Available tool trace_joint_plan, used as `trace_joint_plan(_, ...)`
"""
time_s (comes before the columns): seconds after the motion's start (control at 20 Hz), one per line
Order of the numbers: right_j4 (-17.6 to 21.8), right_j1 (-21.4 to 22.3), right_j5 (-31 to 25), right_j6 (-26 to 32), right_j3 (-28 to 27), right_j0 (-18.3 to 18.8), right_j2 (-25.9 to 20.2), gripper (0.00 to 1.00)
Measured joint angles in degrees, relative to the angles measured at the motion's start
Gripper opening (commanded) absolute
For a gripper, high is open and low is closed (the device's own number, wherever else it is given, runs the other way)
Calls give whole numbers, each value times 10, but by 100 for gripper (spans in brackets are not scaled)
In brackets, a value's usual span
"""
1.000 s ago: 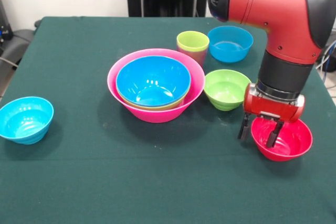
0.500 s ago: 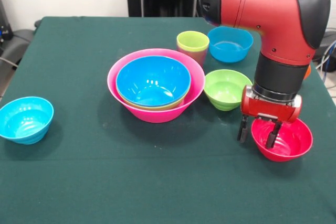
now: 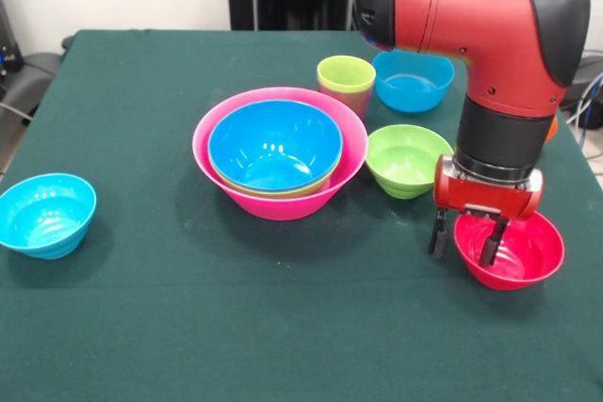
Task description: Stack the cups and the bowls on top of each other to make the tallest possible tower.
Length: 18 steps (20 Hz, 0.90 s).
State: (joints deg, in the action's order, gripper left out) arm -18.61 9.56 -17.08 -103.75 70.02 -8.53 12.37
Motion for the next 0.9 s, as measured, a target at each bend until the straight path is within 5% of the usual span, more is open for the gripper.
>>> trace_joint_plan(0.9, 111, 24, 0, 0, 0, 67, -97, 100)
